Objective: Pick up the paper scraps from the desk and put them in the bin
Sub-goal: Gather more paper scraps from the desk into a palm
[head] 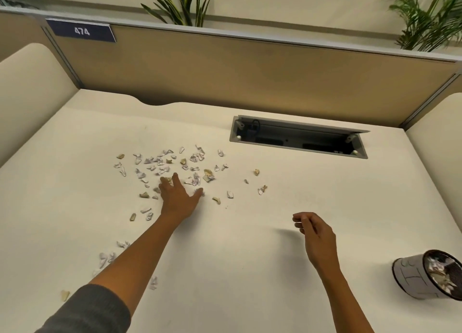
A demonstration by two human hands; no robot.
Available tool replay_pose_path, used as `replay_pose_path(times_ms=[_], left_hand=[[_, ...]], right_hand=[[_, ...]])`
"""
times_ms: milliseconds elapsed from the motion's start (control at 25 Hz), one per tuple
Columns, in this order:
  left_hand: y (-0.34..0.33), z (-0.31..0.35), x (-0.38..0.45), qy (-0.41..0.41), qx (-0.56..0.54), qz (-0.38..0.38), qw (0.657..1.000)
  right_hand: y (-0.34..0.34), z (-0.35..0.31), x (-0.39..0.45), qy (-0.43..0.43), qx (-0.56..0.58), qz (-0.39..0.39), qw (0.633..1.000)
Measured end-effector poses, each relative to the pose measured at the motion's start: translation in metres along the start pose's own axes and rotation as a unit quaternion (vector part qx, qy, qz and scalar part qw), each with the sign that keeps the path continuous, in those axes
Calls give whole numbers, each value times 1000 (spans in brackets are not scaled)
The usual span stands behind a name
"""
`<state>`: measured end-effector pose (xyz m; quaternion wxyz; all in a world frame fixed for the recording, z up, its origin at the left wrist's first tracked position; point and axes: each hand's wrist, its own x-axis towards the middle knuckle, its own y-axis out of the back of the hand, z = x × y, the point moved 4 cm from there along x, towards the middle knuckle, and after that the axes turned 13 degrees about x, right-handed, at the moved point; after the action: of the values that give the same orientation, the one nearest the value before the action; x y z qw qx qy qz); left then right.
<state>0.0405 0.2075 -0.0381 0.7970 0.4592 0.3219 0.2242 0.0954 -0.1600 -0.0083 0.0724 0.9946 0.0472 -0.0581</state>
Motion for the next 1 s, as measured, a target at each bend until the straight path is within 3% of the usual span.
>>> replay_pose_path(times_ms=[200,400,560,800,1000], left_hand=[[-9,29,8,-90,-7,-17,996],[-11,42,14,-192,111,-11,975],[-4,39,9,-206,136,44,968],[10,26,12,-191,122,18,974],[23,12,14,-141,31,38,989]], right_hand=[[-29,-3,7,-4,-25,-22,999],[-64,-13,29,19,-68,-70,995],[-92,-18,62,47,-115,-97,987],[-136,-18,105,34,-228,-159,960],[-176,-1,88,22,-276,-242,930]])
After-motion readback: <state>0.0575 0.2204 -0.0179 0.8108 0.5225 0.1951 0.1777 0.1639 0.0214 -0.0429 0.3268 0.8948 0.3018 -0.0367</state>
